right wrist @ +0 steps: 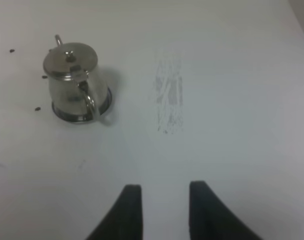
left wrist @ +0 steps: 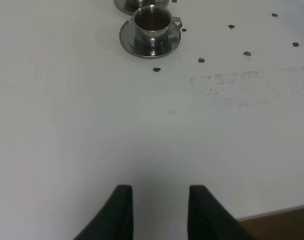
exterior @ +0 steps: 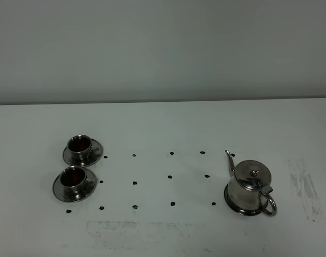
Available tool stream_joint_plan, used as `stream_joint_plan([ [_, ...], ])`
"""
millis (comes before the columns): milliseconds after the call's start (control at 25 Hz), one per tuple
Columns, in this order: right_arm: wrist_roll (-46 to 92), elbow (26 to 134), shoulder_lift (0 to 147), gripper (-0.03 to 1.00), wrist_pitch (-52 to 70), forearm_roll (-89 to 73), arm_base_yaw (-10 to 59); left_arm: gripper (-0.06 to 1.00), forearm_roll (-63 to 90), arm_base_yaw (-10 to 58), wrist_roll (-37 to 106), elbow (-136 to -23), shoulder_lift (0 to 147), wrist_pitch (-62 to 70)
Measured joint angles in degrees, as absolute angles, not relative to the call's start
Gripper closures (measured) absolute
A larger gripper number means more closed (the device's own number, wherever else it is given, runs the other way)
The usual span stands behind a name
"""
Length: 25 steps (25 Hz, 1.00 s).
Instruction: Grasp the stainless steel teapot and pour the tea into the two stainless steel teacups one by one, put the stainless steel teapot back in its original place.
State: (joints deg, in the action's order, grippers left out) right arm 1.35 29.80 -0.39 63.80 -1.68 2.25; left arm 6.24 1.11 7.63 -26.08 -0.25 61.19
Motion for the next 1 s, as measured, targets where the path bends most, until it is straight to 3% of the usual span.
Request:
stream_joint_plan([
  [1000,1.35,29.8,-0.39,0.74,63.8,-1.7,2.25,0.64,6.24,1.11,7.63,-26.08,-0.25,61.19],
])
